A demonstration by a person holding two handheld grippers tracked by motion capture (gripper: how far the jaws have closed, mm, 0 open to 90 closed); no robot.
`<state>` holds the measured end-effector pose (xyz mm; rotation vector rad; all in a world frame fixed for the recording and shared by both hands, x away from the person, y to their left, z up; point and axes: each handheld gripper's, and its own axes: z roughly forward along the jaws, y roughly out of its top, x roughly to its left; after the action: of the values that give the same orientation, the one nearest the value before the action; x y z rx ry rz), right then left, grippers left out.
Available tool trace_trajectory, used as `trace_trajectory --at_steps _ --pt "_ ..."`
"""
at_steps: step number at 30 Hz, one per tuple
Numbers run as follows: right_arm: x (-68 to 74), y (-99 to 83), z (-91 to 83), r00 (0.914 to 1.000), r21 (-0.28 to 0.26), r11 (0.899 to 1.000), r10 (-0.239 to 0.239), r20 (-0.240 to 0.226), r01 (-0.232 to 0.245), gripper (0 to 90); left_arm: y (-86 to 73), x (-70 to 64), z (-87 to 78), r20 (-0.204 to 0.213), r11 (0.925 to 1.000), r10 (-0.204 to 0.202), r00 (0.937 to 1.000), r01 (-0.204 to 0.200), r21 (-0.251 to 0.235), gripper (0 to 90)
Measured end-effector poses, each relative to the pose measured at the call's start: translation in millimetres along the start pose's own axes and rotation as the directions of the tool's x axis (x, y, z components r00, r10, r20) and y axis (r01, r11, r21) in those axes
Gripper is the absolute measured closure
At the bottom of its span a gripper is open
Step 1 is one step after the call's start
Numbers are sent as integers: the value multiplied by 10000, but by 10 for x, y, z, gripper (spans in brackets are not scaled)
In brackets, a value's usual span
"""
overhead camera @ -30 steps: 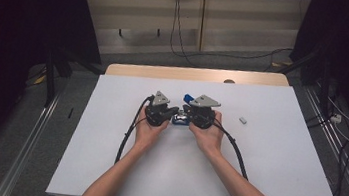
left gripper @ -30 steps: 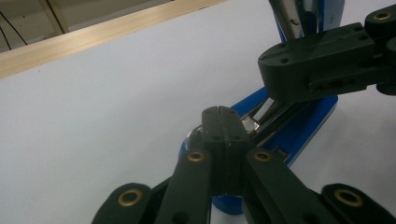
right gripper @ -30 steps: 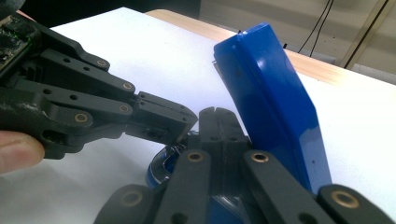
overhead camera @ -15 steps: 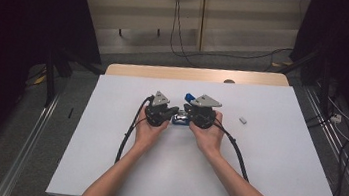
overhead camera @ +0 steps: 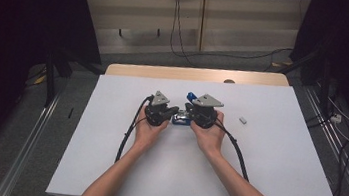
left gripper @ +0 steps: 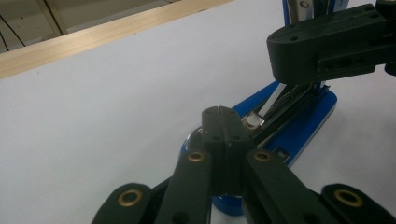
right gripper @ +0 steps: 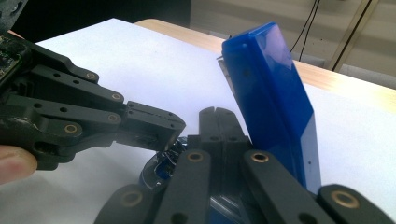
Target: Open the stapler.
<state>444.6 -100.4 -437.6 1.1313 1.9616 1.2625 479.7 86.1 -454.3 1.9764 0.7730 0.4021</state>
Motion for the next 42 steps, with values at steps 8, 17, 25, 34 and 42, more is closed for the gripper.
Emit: trace_trajectory --at_steps 8,17,25,34,42 --pt "-39 13 -31 9996 -155 9999 62 270 -58 900 -3 5 0 9 10000 -24 10000 24 -30 900" --pt "-109 21 -93 9990 -259 9996 134 434 -123 900 -7 -1 1 -2 9999 81 10000 -81 -67 900" --pt "-135 32 -116 9983 -295 9992 266 524 -251 900 -5 -14 0 -57 9997 238 9997 -238 -4 900" --pt "-234 44 -199 9965 -496 9973 567 611 -537 900 -10 -9 -2 -7 9998 213 9998 -213 -25 900" --pt "-257 42 -213 9960 -526 9966 669 594 -638 900 -13 -5 -1 16 9998 211 9998 -211 -66 900"
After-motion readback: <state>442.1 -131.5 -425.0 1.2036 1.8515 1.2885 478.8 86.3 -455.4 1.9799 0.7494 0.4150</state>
